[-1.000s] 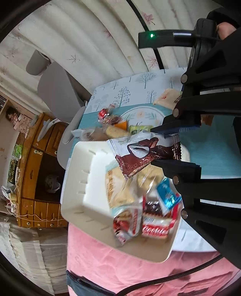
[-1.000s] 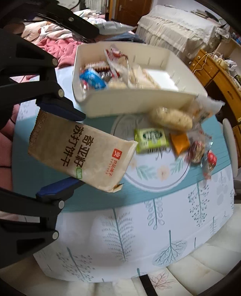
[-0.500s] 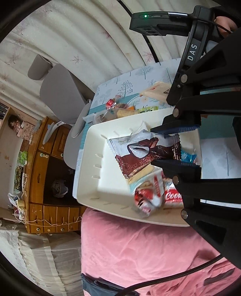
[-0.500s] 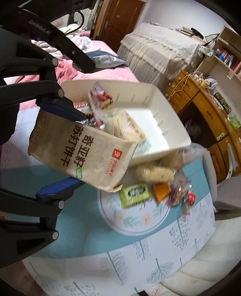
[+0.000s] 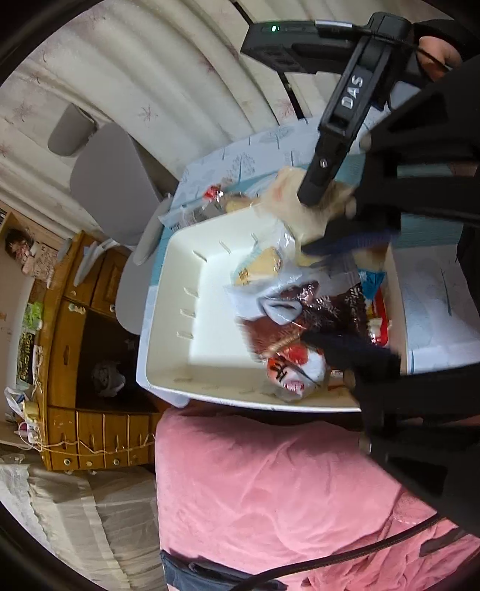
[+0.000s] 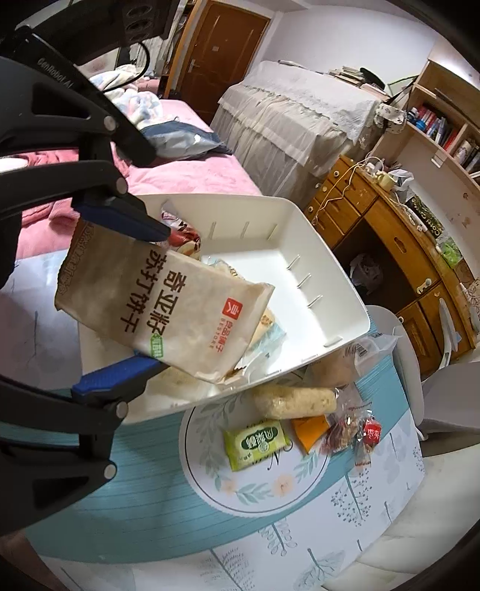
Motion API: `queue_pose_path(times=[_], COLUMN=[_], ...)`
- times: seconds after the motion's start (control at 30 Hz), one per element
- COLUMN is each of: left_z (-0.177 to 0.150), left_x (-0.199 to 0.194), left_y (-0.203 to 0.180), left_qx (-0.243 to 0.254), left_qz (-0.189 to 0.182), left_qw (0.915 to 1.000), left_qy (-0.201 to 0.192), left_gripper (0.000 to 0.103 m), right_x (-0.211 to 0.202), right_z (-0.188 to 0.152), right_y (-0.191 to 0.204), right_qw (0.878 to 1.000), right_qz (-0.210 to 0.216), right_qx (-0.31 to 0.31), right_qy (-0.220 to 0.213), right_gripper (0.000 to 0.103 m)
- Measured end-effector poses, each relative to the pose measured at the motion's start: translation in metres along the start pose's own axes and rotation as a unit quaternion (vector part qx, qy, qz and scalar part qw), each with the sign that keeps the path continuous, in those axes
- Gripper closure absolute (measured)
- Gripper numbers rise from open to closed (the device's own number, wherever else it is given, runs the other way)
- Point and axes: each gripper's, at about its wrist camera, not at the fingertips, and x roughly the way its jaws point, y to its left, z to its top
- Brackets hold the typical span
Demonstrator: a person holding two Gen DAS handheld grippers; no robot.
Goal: Organize snacks
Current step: 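Lower both snacks into the white tray and open both grippers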
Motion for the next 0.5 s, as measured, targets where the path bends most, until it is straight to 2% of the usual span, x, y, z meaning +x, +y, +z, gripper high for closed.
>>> queue_pose_path(times=[0.03,0.13,0.33,0.5], left_z=[0.001,0.003,0.013,0.023], left_x=[0.001,0.004,0.011,0.026], left_y=[0.0,-0.001,-0.018,-0.047], left_qx=[-0.001,-0.003,0.015,0.049], left_qz=[0.005,0.008,0.009,0.0], left_qw=[1.0,0.9999,0.9991,0.9954], left_qy=[0.003,0.012,0.04,0.082], left_gripper=[0.043,0.039,0.036,0.035], right_x=[0.0,-0.004,-0.022,-0.038], right_z=[0.0,-0.001,-0.002,-0.005], right_y=[0.0,-0.001,-0.013,-0.028], right_qw=[1.0,1.0,1.0,0.998], right_qz=[0.005,0.006,0.0,-0.014], right_qx=[0.0,-0.003,-0.011,-0.028], right_qy=[-0.001,-0.007,-0.028,-0.046], right_gripper=[0.04,0.039,0.034,0.032])
